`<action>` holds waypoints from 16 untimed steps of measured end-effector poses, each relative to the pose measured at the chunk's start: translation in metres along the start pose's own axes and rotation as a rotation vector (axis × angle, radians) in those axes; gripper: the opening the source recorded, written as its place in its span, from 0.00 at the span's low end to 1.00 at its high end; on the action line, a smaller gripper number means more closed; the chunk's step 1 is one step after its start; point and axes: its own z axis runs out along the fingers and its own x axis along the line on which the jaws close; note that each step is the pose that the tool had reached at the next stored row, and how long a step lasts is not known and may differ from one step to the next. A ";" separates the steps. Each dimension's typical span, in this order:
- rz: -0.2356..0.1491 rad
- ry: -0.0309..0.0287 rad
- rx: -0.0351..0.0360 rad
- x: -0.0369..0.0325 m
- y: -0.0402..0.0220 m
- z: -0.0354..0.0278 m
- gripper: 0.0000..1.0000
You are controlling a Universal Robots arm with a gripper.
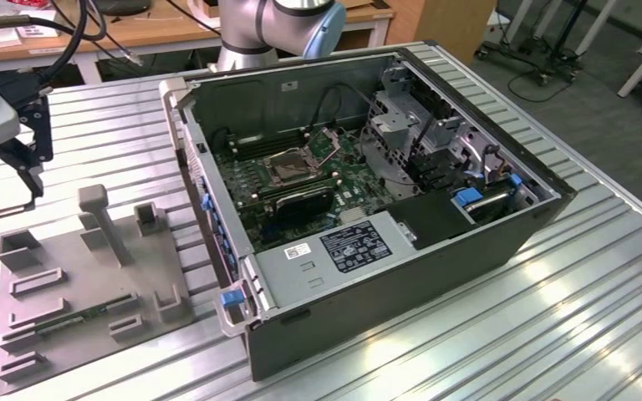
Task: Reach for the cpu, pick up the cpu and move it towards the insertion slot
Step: 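Pick up the cpu and move it towards the insertion slot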
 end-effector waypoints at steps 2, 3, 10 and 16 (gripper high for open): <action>0.000 -0.0001 -0.0001 0.0000 0.0000 -0.0005 0.54; 0.000 -0.0002 -0.0002 0.0000 0.0000 -0.0005 0.54; 0.000 0.0002 0.0001 0.0000 0.0001 -0.0021 0.54; 0.000 -0.0002 -0.0001 0.0000 0.0002 -0.0030 0.54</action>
